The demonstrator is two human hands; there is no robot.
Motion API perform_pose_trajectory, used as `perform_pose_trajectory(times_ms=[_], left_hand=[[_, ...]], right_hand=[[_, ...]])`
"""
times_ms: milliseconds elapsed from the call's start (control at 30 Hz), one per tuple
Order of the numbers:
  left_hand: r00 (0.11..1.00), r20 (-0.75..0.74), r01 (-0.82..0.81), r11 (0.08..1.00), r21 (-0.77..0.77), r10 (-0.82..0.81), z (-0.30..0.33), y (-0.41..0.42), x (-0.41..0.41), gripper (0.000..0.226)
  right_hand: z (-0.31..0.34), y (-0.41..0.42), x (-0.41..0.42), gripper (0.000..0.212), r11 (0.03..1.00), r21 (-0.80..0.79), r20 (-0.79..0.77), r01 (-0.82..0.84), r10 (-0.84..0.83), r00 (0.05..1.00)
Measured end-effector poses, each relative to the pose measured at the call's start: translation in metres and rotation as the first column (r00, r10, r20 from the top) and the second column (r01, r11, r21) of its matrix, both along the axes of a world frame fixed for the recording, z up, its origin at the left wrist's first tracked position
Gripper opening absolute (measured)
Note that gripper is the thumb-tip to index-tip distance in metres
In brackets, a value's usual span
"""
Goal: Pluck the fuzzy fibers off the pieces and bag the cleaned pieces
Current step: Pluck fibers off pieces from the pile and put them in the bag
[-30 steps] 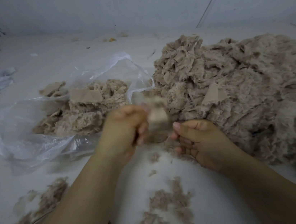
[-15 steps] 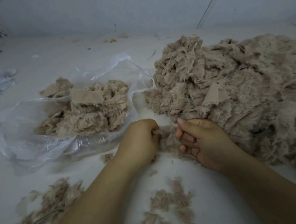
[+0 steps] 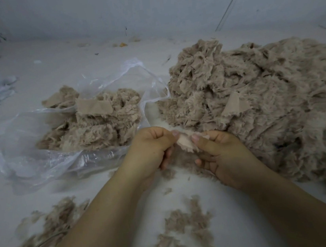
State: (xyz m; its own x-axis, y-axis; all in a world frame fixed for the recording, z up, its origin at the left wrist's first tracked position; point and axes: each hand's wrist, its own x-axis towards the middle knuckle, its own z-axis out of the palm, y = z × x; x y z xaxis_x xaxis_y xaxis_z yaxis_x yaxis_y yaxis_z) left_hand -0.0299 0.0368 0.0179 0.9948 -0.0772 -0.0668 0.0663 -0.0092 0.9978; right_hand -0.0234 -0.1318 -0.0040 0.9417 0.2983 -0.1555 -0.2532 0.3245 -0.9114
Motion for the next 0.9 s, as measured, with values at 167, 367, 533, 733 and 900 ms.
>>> perform_pose_trajectory(times_ms=[167,367,533,733,900], left_hand=[[0.999,-0.043,0.005,0.997,-0.078,-0.009,-0.001,0.005,0.002,0.038],[0.957,0.0,0.284,0.936,-0.21,-0.291,0.006,0.013,-0.003,0.035],[0.963,0.084,0.27,0.928,-0.258,-0.256,0.006,0.019,0.0,0.02],[0.989,-0.02,0.146,0.965,0.217,-0.145,-0.001,0.002,-0.003,0.047],[0.992,-0.049,0.118,0.986,0.116,-0.113,-0.004,-0.005,-0.002,0.042]], right_hand=[[0.0,0.002,0.001,0.024,0.996,0.054,-0.061,0.07,-0.067,0.996],[0.001,0.004,0.0,0.037,0.992,0.047,-0.085,0.113,-0.109,0.99],[0.001,0.003,0.001,0.048,0.989,0.077,-0.097,0.125,-0.118,0.988],[0.002,0.003,0.001,0.032,0.993,0.047,-0.076,0.109,-0.105,0.992],[0.002,0.001,0.001,0.037,0.999,0.002,-0.031,0.036,-0.036,0.999]])
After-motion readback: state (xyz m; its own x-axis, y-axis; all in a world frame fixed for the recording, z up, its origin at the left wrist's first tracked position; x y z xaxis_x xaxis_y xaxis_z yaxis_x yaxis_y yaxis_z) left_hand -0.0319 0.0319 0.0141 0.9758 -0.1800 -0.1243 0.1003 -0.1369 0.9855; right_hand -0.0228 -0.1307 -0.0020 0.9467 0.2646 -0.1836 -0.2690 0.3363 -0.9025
